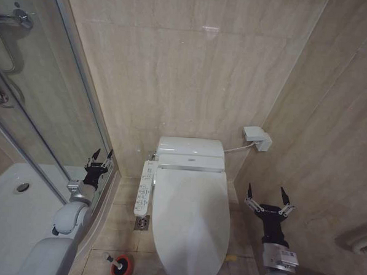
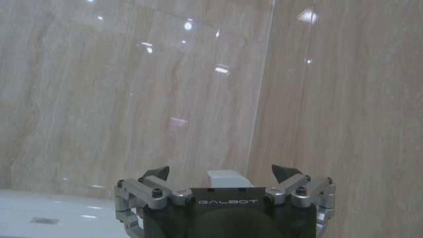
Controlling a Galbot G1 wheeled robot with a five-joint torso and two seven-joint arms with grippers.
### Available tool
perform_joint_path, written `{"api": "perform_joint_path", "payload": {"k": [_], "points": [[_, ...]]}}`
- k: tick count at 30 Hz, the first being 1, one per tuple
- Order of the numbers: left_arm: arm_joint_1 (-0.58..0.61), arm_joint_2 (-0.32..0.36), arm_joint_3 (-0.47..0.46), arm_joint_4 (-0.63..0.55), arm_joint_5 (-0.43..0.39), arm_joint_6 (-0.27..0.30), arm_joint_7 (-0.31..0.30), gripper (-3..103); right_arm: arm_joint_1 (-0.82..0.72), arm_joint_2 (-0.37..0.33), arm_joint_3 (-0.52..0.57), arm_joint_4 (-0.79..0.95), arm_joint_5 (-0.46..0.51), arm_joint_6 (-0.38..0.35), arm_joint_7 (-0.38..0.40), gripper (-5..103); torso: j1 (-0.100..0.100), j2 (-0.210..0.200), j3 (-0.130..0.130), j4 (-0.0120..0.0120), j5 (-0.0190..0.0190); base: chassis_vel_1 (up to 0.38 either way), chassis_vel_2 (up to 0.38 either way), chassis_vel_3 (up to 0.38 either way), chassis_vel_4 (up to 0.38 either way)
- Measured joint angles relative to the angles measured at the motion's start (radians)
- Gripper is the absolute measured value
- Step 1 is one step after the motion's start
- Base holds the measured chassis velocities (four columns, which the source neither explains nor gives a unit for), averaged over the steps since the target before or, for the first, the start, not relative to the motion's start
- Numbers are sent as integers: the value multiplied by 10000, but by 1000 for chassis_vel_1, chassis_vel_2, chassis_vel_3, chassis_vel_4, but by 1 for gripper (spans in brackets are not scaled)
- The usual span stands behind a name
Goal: Open the toilet lid, clean the toilet bowl with a toilet brush, close the toilet lid, and flush.
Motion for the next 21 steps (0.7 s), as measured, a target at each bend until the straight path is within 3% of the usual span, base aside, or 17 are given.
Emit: {"api": "perform_joint_path", "payload": {"k": [21], "points": [[-288, -46, 89, 373, 56, -60, 101, 57, 0, 0, 0, -1, 0, 0, 0, 100, 1, 0, 0, 0, 1, 0, 0, 0, 0]]}}
